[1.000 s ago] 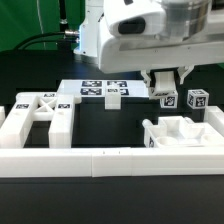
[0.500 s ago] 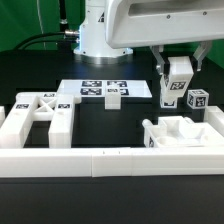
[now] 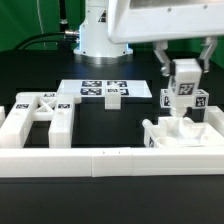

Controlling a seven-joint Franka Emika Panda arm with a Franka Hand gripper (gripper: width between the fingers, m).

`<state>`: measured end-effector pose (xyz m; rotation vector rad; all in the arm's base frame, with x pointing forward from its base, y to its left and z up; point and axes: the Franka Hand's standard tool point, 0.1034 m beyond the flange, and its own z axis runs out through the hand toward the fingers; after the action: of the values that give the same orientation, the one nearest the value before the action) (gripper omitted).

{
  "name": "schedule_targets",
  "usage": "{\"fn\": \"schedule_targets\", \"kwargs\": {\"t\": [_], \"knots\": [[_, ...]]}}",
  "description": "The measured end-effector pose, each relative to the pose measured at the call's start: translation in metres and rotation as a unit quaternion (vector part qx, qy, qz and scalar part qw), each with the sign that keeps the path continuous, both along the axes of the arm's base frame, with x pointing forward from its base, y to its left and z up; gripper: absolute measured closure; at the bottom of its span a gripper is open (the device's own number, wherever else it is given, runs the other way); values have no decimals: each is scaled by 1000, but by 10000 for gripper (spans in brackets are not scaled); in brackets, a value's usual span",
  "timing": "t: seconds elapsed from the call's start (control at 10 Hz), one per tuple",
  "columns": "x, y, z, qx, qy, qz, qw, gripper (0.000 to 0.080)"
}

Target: Assemble chair

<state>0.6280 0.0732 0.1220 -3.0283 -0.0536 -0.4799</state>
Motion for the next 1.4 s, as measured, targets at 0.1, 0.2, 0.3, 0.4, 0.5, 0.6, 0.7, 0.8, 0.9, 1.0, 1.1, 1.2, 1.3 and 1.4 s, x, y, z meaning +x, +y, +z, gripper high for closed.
{"fn": "schedule_targets", "kwargs": {"t": [0.1,0.2,0.3,0.4,0.5,0.6,0.7,0.8,0.9,1.0,1.1,1.2,1.3,1.4], "knots": [[7,9,1,-1,-42,8,999,512],[4,9,-3,-1,-36,10,999,512],[4,9,-3,-2,-36,10,999,512],[4,9,-3,-1,-36,10,999,512],[5,14,-3,-3,-37,16,999,512],[7,28,-4,-3,-39,28,999,512],[11,34,-8,-3,-39,35,999,512],[13,35,-13,-5,-39,42,998,512],[13,35,-19,-6,-38,45,998,512],[11,34,-21,-7,-38,45,998,512],[11,33,-22,-8,-39,47,998,512],[11,33,-23,-8,-39,47,998,512],[12,33,-23,-8,-42,46,998,512],[13,33,-24,-8,-47,46,998,512]]}}
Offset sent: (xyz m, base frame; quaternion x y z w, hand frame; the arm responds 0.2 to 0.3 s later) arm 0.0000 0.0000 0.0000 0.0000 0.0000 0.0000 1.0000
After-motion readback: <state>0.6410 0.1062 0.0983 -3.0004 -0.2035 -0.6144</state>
